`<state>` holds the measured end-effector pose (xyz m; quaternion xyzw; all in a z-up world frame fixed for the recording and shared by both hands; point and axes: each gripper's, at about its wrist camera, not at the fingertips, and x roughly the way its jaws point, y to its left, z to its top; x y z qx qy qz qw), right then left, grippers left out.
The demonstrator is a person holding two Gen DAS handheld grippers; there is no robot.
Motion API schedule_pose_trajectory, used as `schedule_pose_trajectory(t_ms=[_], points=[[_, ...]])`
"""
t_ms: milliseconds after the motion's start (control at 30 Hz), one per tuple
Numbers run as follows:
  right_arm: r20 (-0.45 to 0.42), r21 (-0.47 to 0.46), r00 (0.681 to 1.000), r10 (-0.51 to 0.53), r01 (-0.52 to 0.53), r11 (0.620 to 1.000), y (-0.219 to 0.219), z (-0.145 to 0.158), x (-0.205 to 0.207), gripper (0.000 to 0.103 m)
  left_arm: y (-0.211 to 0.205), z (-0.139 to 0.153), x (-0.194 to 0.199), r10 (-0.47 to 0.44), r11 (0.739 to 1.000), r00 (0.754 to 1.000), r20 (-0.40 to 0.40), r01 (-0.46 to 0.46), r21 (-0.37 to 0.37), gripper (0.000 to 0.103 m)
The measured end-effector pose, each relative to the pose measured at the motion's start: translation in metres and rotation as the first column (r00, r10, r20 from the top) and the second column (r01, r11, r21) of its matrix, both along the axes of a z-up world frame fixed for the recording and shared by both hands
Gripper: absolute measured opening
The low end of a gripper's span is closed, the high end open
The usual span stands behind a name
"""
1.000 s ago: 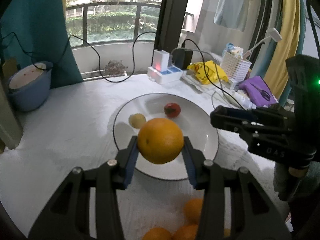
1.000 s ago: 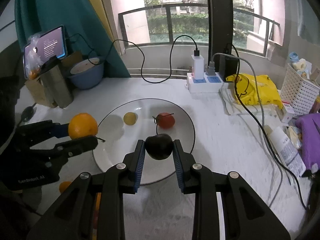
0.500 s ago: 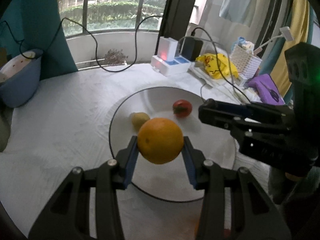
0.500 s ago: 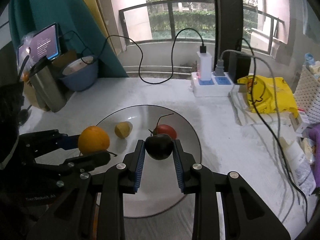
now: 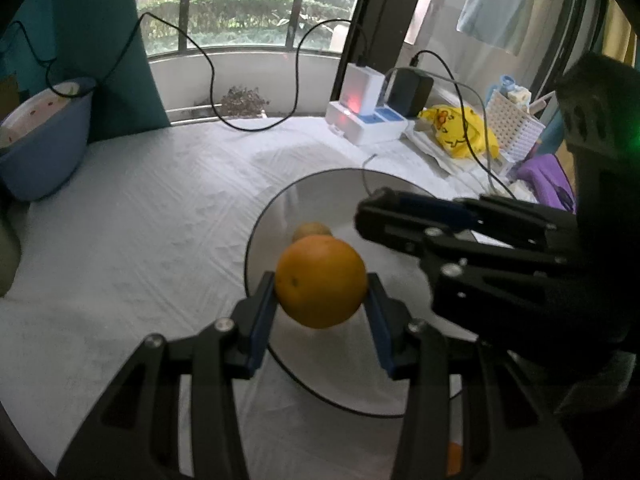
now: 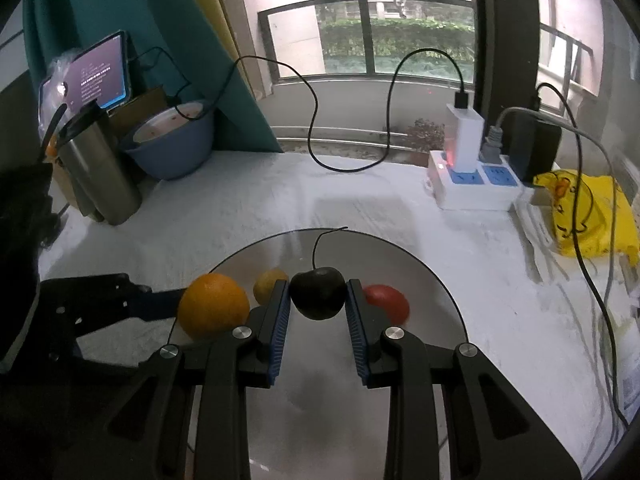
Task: Organize fruits
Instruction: 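Open both tools to release the orange and cherry onto the plate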
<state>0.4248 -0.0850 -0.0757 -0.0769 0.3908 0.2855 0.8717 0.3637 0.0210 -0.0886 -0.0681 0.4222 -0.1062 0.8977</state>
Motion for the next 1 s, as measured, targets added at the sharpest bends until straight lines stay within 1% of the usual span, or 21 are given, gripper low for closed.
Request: schedule_pose_trajectory(t_ms=[133, 167, 267, 333, 400, 433, 467, 667, 1000], points=[[-0.003, -0.004, 1.000, -0.010, 0.010, 1.000, 0.002, -0.001, 0.003, 0.030, 0.000, 0.001, -0.001, 0.004, 1.000, 1.000, -0.004, -0.004, -0.008, 0.045], [-0.001, -0.005, 1.000, -0.015, 0.015, 1.000, 0.002, -0.001, 0.003, 0.031, 0.001, 0.002, -0.001, 0.007, 1.000, 1.000, -0.005, -0.007, -0.011, 0.046], [0.004, 0.003, 1.000, -0.026, 0.026, 1.000, -0.004, 0.004, 0.001, 0.039, 0.001, 0.006, -0.004, 0.016, 1.000, 1.000, 0.010, -0.016, -0.010, 0.049], [0.012, 0.007, 0.999, -0.033, 0.033, 0.999, -0.008, 0.009, -0.002, 0.039, 0.003, 0.011, -0.008, 0.022, 1.000, 0.999, 0.023, -0.022, -0.009, 0.050], [0.024, 0.007, 0.999, -0.039, 0.039, 0.999, -0.011, 0.014, -0.006, 0.039, 0.004, 0.015, -0.011, 0.027, 1.000, 0.999, 0.031, -0.027, -0.011, 0.053], [0.027, 0.009, 0.999, -0.041, 0.040, 0.999, -0.012, 0.016, -0.008, 0.039, 0.004, 0.017, -0.013, 0.030, 1.000, 0.999, 0.039, -0.030, -0.008, 0.058], [0.032, 0.011, 0.999, -0.042, 0.042, 0.999, -0.014, 0.019, -0.011, 0.039, 0.004, 0.021, -0.015, 0.035, 0.999, 0.998, 0.048, -0.034, -0.006, 0.058], [0.050, 0.018, 0.997, -0.054, 0.053, 0.998, -0.022, 0.030, -0.031, 0.039, 0.008, 0.039, -0.034, 0.047, 0.999, 0.995, 0.089, -0.047, -0.003, 0.058], [0.081, 0.027, 0.995, -0.064, 0.062, 0.998, -0.033, 0.051, -0.070, 0.039, 0.007, 0.058, -0.072, 0.065, 0.998, 0.989, 0.132, -0.064, -0.008, 0.058]])
